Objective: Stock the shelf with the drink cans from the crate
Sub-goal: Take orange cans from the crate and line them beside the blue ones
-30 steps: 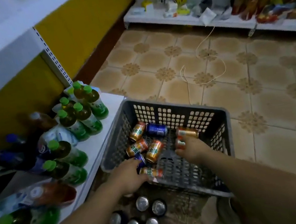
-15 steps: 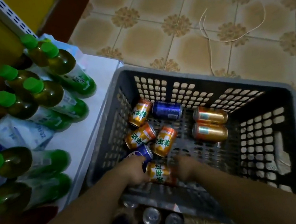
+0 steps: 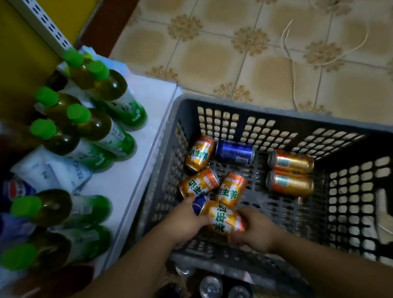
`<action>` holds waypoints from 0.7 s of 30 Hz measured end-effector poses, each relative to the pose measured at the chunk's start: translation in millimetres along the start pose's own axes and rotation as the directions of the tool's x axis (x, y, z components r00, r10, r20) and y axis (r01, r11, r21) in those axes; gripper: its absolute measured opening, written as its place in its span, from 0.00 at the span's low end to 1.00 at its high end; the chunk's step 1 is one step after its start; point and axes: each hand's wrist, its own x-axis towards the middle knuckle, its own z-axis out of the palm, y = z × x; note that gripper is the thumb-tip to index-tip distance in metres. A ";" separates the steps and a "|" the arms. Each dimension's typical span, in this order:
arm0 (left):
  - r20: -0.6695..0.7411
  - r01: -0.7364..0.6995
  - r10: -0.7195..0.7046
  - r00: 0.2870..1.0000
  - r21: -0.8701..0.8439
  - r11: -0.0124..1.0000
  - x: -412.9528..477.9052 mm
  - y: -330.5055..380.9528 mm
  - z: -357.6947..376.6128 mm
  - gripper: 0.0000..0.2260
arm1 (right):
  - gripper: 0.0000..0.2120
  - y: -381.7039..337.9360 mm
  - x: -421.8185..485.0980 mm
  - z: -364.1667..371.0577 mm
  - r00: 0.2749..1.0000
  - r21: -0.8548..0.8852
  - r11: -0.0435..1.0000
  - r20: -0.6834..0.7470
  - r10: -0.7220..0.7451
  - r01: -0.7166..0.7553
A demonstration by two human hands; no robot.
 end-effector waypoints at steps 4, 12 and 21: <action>-0.201 -0.119 0.051 0.978 -0.340 0.933 -62.7 39.5 -19.4 0.31 | 0.32 -58.5 -58.7 -19.9 0.970 0.191 0.970 -0.220 -0.107 0.151; -0.638 -0.562 0.222 0.738 -0.397 0.726 -264.4 113.8 -74.0 0.27 | 0.24 -211.4 -203.3 -28.7 0.756 0.165 0.797 -0.473 -0.452 0.580; -0.899 -0.766 0.316 0.302 -0.032 0.642 -507.5 81.3 -136.2 0.20 | 0.33 -368.4 -339.8 26.0 0.441 -0.136 0.499 -0.313 -0.841 0.856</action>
